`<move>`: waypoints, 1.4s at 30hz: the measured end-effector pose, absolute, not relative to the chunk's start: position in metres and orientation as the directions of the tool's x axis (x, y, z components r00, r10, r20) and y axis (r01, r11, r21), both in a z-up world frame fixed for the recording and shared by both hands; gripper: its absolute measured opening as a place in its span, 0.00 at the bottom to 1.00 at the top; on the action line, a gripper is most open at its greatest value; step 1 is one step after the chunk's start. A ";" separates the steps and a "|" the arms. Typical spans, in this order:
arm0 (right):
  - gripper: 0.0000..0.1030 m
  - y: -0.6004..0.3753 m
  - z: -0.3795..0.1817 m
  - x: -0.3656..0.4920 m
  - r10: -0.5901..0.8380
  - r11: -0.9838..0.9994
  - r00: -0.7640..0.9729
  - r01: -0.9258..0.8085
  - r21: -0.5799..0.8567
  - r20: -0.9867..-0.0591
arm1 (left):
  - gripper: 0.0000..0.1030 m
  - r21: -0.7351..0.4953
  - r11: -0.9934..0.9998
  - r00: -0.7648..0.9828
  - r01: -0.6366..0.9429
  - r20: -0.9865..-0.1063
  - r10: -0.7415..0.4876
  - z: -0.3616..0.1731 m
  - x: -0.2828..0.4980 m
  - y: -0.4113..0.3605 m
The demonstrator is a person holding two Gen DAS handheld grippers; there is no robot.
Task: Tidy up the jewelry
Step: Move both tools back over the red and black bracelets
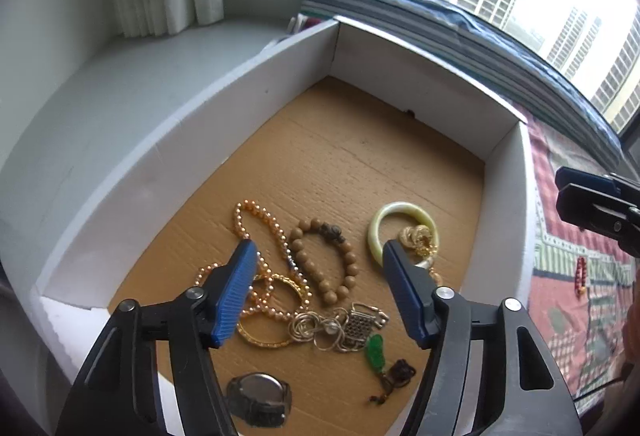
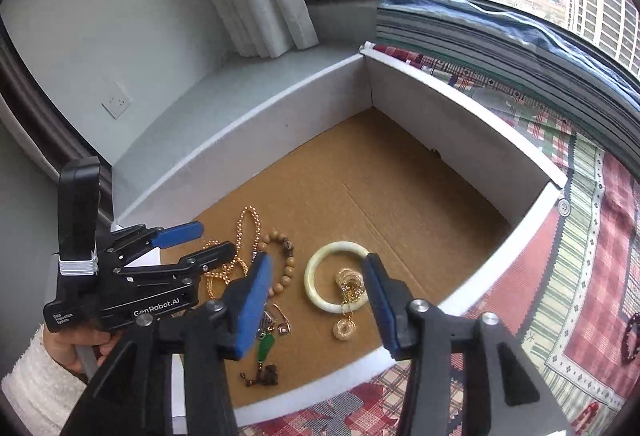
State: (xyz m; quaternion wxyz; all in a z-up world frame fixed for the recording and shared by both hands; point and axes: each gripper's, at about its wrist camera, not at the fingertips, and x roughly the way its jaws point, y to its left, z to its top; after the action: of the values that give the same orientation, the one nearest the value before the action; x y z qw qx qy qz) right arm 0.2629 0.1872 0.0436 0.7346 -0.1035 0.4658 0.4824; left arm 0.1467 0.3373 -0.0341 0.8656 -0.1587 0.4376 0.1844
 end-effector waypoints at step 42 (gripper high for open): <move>0.63 -0.200 -0.058 0.127 0.186 0.931 0.442 -0.366 0.013 -0.877 | 0.90 -0.051 0.989 0.567 -0.135 -0.823 0.035 -0.063 0.118 0.057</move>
State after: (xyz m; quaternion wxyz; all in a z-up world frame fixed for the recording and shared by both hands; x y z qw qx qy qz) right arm 0.1271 -0.2000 -0.0583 0.8445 -0.0895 0.5022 0.1634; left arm 0.1180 0.0574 -0.0635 0.8834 -0.0542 0.4629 0.0482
